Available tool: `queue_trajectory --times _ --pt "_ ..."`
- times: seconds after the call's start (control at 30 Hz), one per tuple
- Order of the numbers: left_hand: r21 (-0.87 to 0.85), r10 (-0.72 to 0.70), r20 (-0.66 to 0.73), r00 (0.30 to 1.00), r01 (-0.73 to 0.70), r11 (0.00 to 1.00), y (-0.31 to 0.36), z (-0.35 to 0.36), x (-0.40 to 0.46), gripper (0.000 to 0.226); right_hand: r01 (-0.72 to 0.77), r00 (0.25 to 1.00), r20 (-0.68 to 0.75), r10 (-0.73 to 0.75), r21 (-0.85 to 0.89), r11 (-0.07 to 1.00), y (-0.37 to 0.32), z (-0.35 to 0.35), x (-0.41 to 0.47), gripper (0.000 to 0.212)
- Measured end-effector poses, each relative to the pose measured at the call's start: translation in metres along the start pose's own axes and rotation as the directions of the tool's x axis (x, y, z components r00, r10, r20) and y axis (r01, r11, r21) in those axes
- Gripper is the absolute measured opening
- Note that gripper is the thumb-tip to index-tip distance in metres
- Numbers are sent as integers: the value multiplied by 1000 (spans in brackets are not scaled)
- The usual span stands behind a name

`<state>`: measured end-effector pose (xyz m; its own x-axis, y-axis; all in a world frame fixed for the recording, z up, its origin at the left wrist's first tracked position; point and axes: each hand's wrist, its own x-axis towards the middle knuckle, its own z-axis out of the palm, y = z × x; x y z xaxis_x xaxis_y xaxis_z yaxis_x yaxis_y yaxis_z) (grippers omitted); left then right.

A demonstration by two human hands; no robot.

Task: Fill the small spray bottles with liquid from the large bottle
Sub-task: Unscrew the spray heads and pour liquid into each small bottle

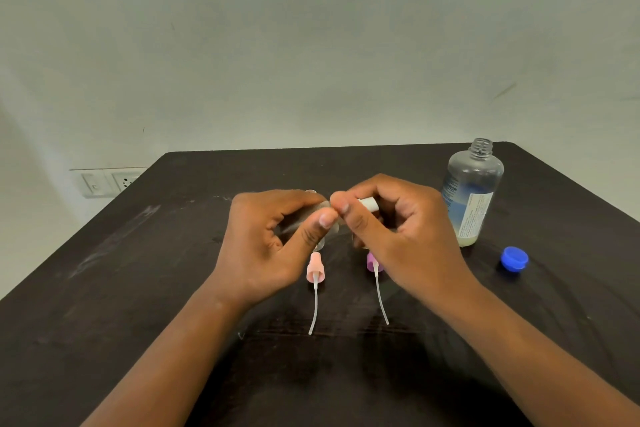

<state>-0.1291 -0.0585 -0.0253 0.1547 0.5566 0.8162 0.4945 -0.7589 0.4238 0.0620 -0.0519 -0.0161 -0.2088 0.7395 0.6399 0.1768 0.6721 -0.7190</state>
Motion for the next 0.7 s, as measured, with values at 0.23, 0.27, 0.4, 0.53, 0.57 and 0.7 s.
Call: queue_trajectory --times 0.23,0.27,0.4,0.53,0.57,0.7 --pt "-29 -17 -13 1000 17 999 -2 0 0 38 29 999 14 -30 48 998 3 -2 0 14" --pt "-45 -32 -17 999 31 999 -3 -1 0 41 41 998 36 -44 68 997 4 -2 0 10" --pt "-44 -58 -44 997 56 997 -6 -3 1 44 79 989 116 -92 111 991 8 -4 3 18" --pt "-21 -42 -46 998 41 999 -5 -4 1 47 -29 994 108 15 130 991 4 -6 3 20" --pt "-23 -36 -37 999 35 999 -4 -3 1 48 -49 995 86 40 102 994 3 -5 2 19" --pt "-13 -15 -13 1000 15 1000 -2 -1 1 44 -32 998 64 28 67 997 3 -3 2 17"
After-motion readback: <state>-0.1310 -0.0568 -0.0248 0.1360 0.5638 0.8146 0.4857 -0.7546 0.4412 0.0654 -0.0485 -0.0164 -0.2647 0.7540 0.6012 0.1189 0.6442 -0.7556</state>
